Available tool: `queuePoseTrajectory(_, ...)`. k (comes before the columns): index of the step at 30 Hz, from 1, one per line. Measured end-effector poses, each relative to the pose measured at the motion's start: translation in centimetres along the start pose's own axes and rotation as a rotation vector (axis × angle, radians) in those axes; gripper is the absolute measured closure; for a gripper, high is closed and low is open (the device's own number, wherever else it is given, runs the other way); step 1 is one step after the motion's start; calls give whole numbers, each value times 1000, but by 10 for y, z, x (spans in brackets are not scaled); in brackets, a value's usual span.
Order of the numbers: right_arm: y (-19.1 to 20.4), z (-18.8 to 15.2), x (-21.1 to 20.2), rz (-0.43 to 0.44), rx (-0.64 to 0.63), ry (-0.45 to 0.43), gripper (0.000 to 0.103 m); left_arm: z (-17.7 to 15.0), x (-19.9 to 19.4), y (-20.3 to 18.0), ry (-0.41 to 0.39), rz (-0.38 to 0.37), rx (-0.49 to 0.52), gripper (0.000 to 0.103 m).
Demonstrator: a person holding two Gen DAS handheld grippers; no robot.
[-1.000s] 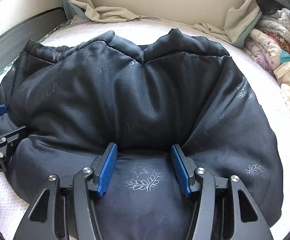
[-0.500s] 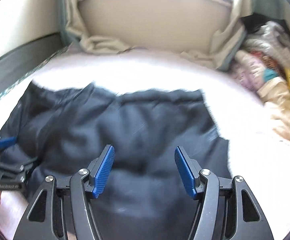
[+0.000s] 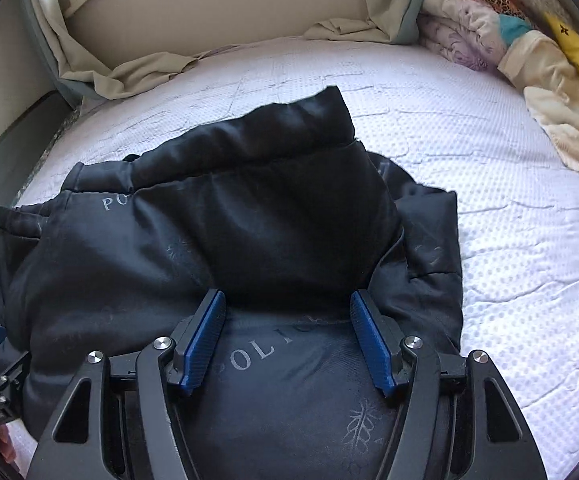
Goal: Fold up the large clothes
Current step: 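Press the folded jacket flat with both open tools, then grasp the folded jacket's side with the left tool and lift it inward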
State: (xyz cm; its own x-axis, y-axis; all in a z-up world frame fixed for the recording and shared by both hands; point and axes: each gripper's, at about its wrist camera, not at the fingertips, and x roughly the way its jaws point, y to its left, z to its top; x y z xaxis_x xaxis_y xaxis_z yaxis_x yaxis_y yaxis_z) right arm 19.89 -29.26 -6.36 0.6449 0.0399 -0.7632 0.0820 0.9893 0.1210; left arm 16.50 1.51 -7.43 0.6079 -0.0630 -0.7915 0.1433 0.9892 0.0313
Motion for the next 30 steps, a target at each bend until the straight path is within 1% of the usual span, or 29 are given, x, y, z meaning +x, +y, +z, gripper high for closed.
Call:
queuePoseTrajectory(3, 2, -1, -1, -11, -3, -8, 41, 0, 0, 1, 4, -6, -5, 0)
queuePoseTrajectory(6, 0, 4, -6, 18, 40, 7, 41, 2, -2, 4, 10, -22, -20, 0)
queuePoseTrajectory(8, 2, 8, -13, 11, 55, 2, 40, 4, -4, 7, 17, -34, -26, 0)
queuePoseTrajectory(11, 6, 13, -33, -4, 72, -27, 39, 9, -12, 13, 21, -61, -45, 0)
queuePoseTrajectory(13, 8, 16, -51, 8, 80, -64, 38, 13, -19, 19, 10, -77, -63, 0)
queuePoseTrajectory(19, 20, 19, -89, 44, 53, -155, 38, 29, -53, 57, -63, -148, -179, 0)
queuePoseTrajectory(24, 33, 19, -102, 91, 10, -170, 38, 33, -65, 99, -95, -165, -273, 0)
queuePoseTrajectory(27, 41, 17, -101, 115, -9, -155, 38, 32, -59, 127, -70, -200, -344, 0)
queuePoseTrajectory(30, 45, 15, -98, 128, -16, -139, 38, 20, -40, 157, 0, -305, -484, 1)
